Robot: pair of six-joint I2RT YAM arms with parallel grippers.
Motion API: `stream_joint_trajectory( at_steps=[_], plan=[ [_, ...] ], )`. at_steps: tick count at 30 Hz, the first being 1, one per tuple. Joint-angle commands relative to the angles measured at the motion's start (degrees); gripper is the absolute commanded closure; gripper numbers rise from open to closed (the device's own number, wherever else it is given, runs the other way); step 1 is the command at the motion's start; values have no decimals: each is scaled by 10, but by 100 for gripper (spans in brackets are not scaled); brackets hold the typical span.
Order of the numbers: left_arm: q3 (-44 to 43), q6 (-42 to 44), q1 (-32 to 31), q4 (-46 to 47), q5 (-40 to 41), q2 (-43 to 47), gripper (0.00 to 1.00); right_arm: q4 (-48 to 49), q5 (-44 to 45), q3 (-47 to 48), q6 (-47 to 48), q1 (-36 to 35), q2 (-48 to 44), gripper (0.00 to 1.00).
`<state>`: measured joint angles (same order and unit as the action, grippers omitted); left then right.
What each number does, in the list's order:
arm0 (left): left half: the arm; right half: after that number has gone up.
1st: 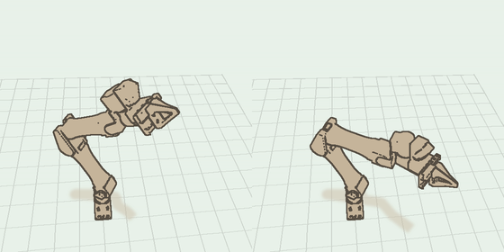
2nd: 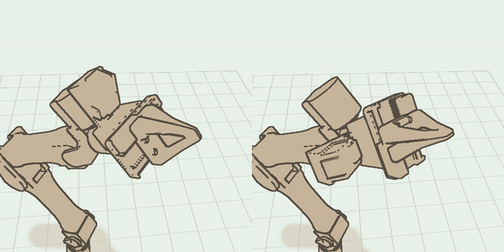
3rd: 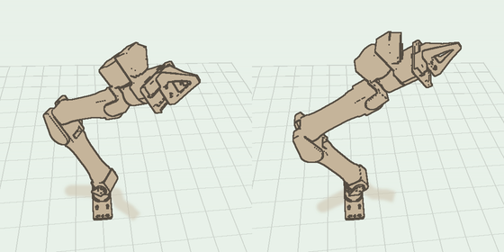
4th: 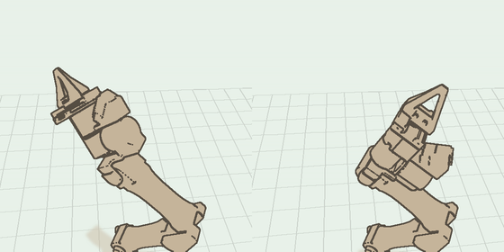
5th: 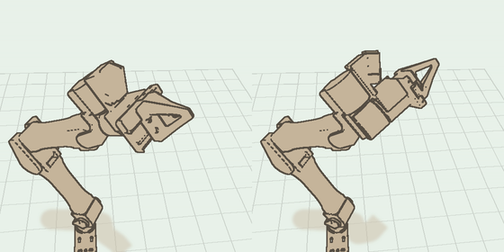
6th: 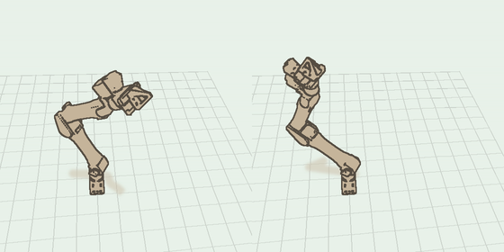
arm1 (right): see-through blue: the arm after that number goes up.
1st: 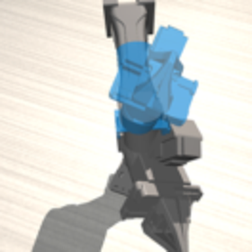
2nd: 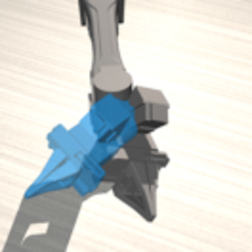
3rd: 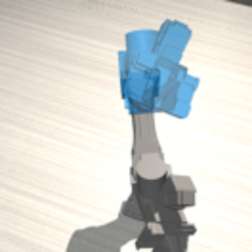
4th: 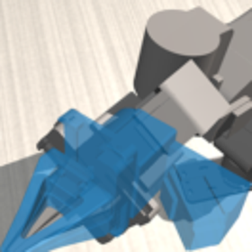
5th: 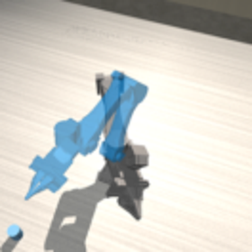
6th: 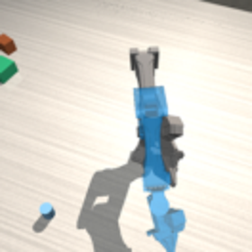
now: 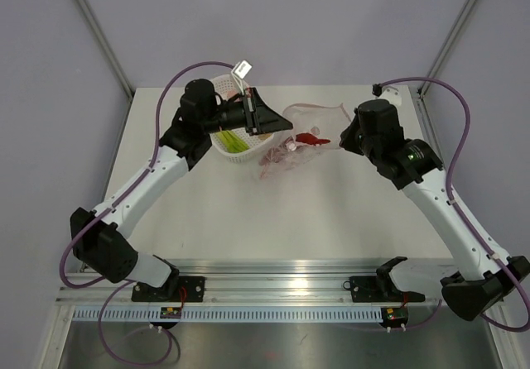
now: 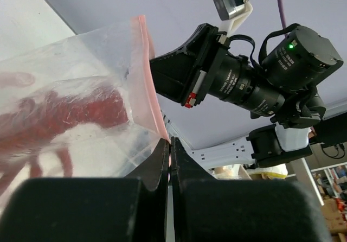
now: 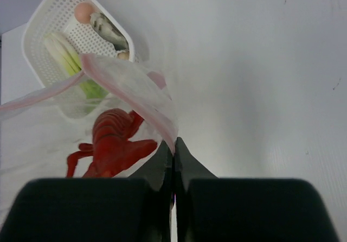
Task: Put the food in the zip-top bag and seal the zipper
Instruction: Adjust the zipper food storage bag at the center of the board, then adjust the fake vegetable in the bin.
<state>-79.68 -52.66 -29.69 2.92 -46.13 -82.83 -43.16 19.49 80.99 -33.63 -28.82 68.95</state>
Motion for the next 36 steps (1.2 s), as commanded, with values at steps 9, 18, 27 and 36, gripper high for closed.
stream_joint_trajectory(
  at_steps=[9, 18, 27, 36],
  plan=[
    [110, 113, -56, -121, -17, 6, 51, 63, -6, -183, -35, 3, -86, 100],
    [-13, 232, -42, -268, 174, 84, 12, 36, 12, -150, -34, 3, -140, 100],
    [-49, 280, -42, -339, 361, 57, 14, 24, 6, -97, -15, 3, -140, 100],
    [-91, 276, 49, -389, 499, -33, 20, 25, -6, -81, -5, 3, -135, 100]
  ],
)
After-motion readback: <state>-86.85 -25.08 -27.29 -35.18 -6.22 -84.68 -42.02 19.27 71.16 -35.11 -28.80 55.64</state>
